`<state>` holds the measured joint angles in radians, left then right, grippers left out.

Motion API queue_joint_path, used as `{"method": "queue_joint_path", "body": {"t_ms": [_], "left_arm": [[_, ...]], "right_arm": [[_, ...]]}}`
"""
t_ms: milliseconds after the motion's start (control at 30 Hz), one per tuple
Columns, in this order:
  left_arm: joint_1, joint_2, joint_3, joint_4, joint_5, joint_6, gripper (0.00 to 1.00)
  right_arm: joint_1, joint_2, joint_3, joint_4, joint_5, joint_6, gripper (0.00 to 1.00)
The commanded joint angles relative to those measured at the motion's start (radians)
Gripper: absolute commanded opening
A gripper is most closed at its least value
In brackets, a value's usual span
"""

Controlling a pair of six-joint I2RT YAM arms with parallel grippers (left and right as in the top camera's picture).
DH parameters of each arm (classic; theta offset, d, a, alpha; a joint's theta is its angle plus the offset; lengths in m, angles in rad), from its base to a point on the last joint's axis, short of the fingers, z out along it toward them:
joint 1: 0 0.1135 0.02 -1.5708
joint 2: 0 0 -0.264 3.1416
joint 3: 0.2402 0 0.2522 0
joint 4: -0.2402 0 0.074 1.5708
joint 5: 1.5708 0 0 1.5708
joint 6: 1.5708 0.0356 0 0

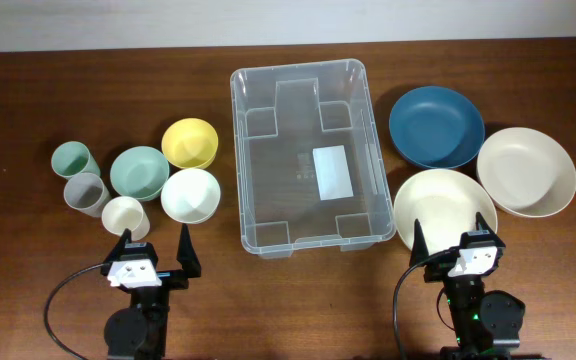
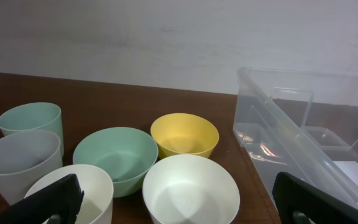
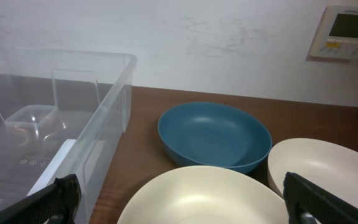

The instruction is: Pack container

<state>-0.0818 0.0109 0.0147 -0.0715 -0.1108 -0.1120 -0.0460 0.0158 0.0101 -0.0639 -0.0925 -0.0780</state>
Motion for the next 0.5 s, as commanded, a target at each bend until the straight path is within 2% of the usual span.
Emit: {"method": "queue_joint_path", "body": {"t_ms": [0,467], "left_arm": [[0.004,-0.005,-0.005,0.0,0.01,0.016,1.0],[0.004,-0.005,-0.005,0.0,0.01,0.016,1.0]], "right_arm": [[-0.007,-0.008,-0.005,-0.005,-0.005,0.007,0.99],[-0.007,-0.008,-0.005,-0.005,-0.005,0.007,0.99]]}}
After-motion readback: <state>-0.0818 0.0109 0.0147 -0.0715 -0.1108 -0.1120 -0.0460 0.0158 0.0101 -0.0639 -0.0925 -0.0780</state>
